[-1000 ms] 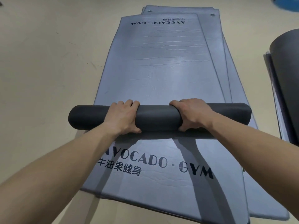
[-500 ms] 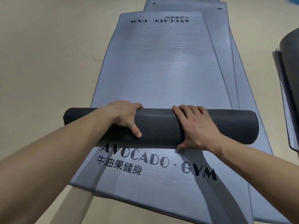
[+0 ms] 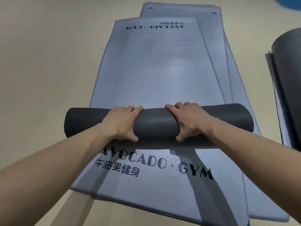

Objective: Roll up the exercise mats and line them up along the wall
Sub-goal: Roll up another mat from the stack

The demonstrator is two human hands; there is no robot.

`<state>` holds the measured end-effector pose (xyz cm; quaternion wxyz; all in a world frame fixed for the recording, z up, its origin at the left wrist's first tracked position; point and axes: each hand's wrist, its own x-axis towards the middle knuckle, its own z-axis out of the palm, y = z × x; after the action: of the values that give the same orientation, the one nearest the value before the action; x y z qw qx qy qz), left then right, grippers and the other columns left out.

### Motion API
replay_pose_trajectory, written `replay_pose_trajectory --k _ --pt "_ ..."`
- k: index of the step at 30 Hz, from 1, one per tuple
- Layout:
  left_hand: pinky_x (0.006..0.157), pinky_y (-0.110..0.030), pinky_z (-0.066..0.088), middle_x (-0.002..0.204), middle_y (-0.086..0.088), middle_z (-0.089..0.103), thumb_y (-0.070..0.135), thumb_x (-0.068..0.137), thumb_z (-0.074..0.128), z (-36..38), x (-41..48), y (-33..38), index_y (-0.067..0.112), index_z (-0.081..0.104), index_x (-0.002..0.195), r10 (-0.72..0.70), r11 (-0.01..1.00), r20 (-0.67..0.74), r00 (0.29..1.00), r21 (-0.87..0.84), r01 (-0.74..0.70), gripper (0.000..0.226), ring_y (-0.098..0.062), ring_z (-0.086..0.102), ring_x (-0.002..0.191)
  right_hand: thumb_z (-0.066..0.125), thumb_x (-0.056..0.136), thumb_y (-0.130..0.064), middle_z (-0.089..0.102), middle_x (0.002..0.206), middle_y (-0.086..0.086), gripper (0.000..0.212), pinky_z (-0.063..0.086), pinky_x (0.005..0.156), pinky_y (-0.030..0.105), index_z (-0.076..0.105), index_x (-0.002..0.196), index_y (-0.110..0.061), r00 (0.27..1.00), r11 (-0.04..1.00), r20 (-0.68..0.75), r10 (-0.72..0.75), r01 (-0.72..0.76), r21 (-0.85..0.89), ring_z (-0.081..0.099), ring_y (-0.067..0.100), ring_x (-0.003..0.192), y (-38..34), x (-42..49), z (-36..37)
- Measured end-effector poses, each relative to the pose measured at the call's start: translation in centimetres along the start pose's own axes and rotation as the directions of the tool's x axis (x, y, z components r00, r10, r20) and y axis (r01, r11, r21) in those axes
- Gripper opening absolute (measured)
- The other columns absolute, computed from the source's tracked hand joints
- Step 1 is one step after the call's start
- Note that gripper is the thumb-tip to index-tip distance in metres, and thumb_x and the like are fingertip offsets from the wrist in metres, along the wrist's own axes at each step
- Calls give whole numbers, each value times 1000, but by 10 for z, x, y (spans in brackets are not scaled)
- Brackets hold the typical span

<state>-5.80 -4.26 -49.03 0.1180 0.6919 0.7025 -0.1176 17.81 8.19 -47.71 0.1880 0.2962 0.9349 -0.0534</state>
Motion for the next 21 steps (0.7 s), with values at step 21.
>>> replay_pose_trajectory --k 21 --pt "98 -45 48 135 2 58 77 59 73 -4 -9 3 32 31 148 -47 999 -89 995 -21 45 109 -26 60 113 78 52 -83 63 132 -8 114 47 100 42 40 149 -37 999 995 25 22 -25 94 58 23 118 -8 8 -27"
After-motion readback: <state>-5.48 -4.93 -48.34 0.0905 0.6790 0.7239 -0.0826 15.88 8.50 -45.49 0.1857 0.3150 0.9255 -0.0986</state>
